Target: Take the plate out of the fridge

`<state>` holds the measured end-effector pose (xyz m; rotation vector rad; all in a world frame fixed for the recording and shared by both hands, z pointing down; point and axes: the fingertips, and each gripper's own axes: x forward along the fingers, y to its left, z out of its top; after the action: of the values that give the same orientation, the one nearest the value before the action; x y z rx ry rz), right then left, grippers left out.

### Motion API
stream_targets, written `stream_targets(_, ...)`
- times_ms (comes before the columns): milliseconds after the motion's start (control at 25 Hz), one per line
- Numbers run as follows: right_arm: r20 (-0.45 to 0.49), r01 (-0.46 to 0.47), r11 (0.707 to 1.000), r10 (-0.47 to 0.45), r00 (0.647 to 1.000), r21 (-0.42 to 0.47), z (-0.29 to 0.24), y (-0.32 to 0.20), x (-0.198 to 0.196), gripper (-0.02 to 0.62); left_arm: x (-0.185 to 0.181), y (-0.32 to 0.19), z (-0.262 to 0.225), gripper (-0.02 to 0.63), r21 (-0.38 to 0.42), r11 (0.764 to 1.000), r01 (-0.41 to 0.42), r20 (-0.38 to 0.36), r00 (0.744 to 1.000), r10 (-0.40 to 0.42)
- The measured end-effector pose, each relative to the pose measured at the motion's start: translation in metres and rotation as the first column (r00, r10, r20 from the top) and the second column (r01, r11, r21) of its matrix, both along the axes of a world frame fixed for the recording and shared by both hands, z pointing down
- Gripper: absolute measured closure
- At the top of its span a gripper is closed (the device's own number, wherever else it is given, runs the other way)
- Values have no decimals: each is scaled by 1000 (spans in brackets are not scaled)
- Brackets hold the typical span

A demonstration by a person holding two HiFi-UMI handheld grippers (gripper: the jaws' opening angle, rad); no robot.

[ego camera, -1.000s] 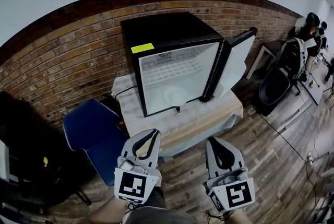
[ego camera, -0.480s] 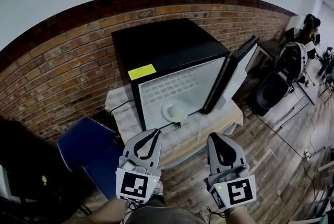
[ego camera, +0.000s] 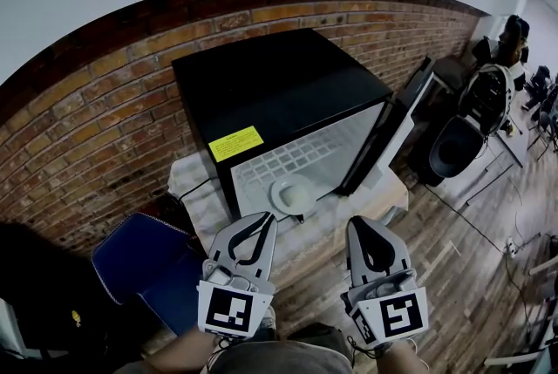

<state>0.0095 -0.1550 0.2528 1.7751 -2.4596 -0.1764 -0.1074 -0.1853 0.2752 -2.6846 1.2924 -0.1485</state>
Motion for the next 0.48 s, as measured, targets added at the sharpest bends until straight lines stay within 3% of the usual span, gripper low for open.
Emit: stream_targets(480, 25, 56, 998, -56, 998, -29, 11, -40, 11, 563, 9, -33, 9, 583, -32, 998, 56, 5, 998, -56)
